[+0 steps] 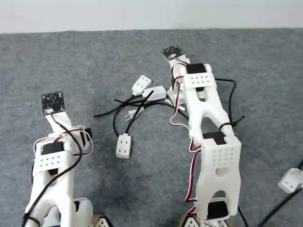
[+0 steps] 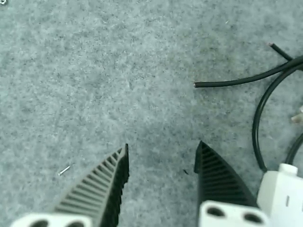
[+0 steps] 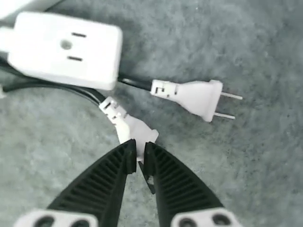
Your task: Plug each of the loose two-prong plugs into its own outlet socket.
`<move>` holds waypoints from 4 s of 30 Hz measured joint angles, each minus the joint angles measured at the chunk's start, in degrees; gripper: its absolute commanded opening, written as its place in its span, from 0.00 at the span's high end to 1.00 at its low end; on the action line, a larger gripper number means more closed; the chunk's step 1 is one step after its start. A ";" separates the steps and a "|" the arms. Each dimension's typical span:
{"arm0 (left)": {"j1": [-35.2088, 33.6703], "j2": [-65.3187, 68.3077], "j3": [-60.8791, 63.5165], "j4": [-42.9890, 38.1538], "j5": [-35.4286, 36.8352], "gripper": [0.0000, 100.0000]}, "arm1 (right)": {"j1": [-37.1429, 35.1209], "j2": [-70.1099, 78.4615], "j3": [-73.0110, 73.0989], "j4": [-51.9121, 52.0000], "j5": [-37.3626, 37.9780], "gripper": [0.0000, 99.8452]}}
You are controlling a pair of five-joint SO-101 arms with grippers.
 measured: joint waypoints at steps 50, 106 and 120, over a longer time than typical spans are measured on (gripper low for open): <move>0.00 0.00 1.32 -2.55 0.00 0.78 | 10.64 -17.32 15.38 15.12 -5.89 0.99; 1.93 0.00 1.93 -2.55 0.00 0.78 | 25.23 -55.38 78.33 -15.91 6.15 0.99; 2.37 0.00 1.93 -2.55 0.00 0.78 | 28.13 -51.34 77.54 -16.44 8.44 0.99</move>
